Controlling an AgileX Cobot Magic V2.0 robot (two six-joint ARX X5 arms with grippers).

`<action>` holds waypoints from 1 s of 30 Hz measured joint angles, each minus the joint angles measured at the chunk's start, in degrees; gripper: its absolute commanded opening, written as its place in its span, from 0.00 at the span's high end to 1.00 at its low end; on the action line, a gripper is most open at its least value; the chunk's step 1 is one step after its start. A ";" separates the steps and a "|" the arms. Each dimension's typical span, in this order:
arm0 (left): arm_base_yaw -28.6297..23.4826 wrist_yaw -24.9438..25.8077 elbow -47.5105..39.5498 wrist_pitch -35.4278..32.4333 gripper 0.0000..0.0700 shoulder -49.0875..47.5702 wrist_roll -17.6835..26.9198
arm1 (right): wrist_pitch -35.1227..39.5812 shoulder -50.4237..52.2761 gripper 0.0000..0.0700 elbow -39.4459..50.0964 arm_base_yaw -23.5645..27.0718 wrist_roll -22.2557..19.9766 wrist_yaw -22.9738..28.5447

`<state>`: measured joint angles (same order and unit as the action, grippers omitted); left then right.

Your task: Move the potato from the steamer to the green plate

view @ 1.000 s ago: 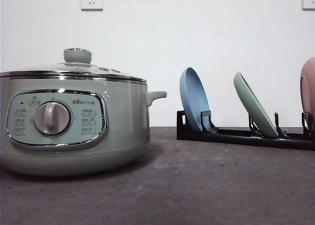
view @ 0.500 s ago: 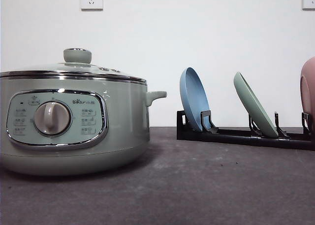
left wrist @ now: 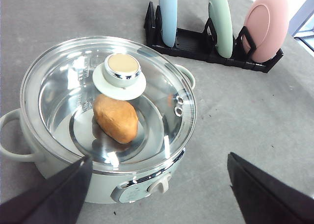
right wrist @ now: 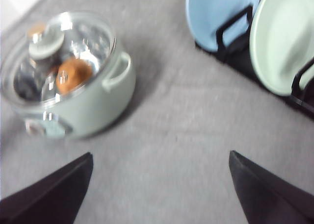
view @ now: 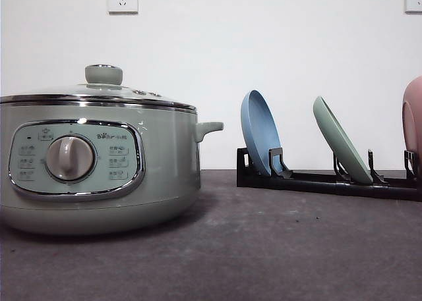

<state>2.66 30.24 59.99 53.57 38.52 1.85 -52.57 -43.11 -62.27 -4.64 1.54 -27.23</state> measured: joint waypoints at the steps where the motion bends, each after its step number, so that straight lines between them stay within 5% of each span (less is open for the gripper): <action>1: 0.00 0.00 0.00 -0.01 0.20 0.00 0.00 | 0.81 -0.52 0.20 -0.11 0.00 0.77 0.00; 9: 0.00 0.00 0.00 -0.01 0.20 0.00 0.00 | 5.85 -10.17 0.20 -4.52 0.00 4.77 0.10; 30: 0.00 0.00 0.00 0.06 0.20 0.02 0.00 | 12.10 -48.28 0.21 -30.10 0.00 5.40 4.18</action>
<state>2.66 30.24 59.99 53.63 38.54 1.85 -40.47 -91.39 -92.38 -4.64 6.94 -23.05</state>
